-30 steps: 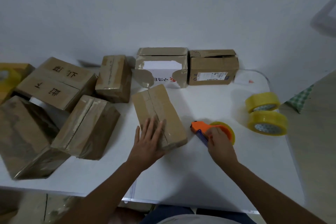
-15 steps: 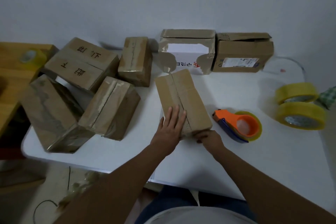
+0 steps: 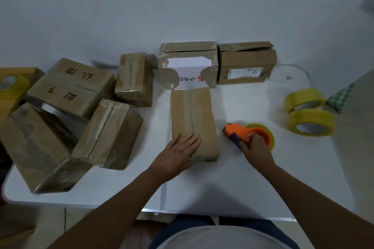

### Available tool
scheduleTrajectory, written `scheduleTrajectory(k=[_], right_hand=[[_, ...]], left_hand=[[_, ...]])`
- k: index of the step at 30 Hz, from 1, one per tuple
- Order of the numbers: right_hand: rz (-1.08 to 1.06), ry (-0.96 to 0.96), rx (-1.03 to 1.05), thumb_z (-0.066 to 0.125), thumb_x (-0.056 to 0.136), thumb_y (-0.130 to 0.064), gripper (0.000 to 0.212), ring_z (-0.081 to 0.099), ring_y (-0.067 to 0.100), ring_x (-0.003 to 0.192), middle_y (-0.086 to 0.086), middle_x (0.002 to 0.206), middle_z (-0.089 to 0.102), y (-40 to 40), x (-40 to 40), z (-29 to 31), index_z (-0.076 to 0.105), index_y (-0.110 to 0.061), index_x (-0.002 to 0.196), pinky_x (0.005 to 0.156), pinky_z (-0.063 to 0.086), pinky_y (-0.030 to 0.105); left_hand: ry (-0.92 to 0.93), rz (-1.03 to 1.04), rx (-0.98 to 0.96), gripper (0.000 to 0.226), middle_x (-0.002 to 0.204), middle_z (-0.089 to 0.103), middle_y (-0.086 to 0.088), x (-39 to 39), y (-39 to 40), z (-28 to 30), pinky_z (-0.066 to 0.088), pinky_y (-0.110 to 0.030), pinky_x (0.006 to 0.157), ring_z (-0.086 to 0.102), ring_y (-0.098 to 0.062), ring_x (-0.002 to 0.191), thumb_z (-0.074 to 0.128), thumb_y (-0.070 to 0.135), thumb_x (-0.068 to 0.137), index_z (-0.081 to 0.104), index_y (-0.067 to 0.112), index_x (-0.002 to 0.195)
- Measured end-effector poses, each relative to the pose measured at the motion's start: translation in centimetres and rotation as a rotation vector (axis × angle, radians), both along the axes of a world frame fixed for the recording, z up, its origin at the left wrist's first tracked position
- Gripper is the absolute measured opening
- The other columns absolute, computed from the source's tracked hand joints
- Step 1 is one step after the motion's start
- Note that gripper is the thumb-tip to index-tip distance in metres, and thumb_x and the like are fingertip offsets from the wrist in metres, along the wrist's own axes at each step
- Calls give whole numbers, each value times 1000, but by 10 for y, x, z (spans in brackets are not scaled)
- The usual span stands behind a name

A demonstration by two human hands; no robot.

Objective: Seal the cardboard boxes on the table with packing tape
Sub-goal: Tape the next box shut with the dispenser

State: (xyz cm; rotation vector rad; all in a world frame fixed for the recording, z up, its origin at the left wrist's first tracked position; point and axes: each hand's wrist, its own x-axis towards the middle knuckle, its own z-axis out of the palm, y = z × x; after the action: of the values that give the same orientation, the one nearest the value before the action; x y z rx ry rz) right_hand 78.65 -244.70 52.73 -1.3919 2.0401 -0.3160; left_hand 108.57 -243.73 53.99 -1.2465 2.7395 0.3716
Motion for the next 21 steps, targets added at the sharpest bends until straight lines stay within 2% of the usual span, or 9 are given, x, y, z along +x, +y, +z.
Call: scheduleTrajectory(k=[3, 7, 10, 14, 16, 18, 21], right_hand=[[118, 87, 135, 64, 92, -34, 47, 55, 34, 99, 17, 110, 52, -7, 1, 0, 45, 2, 117, 78, 46, 43], [134, 133, 220, 57, 96, -30, 39, 57, 30, 86, 16, 98, 53, -14, 0, 2, 46, 2, 116, 71, 45, 40], [215, 201, 158, 47, 101, -29, 33, 60, 33, 90, 16, 103, 58, -8, -8, 7, 44, 0, 115, 72, 43, 40], [217, 18, 11, 37, 103, -32, 23, 54, 24, 71, 8, 89, 60, -5, -21, 31, 44, -11, 107, 62, 40, 35], [197, -48, -29, 37, 103, -36, 23, 58, 25, 74, 4, 87, 61, -6, -25, 46, 46, -16, 109, 62, 39, 34], [178, -99, -41, 38, 102, -38, 28, 61, 27, 79, 4, 88, 64, -7, -29, 60, 51, -14, 105, 64, 42, 36], [135, -241, -66, 44, 101, -36, 28, 62, 25, 76, 5, 84, 65, -7, -31, 78, 58, -12, 97, 68, 46, 39]], left_hand=[[14, 35, 29, 68, 165, 0, 7, -3, 1, -3, 3, -37, 124, -5, -9, 151, 45, 26, 104, 5, 23, 159], [-4, 48, 30, 68, 164, -10, 10, -3, 3, -7, 0, -35, 123, -10, -9, 151, 41, 23, 106, -2, 25, 158], [11, 73, 30, 70, 163, -12, 12, -3, 6, -7, -4, -34, 122, -14, -8, 150, 43, 22, 105, -3, 26, 158], [50, 102, 39, 69, 164, -7, 12, -5, 10, -6, -6, -34, 122, -13, -6, 150, 43, 22, 105, 1, 27, 158], [46, 104, 43, 68, 164, -5, 13, -4, 7, -6, -4, -35, 122, -12, -5, 150, 42, 22, 105, 1, 28, 158], [34, 94, 44, 67, 164, -7, 14, -6, 0, -2, -3, -35, 123, -13, -5, 150, 41, 20, 106, 0, 28, 158], [6, 169, -2, 77, 165, -4, 12, -18, -21, 7, -1, -36, 124, -10, -7, 151, 43, 2, 99, 1, 27, 158]])
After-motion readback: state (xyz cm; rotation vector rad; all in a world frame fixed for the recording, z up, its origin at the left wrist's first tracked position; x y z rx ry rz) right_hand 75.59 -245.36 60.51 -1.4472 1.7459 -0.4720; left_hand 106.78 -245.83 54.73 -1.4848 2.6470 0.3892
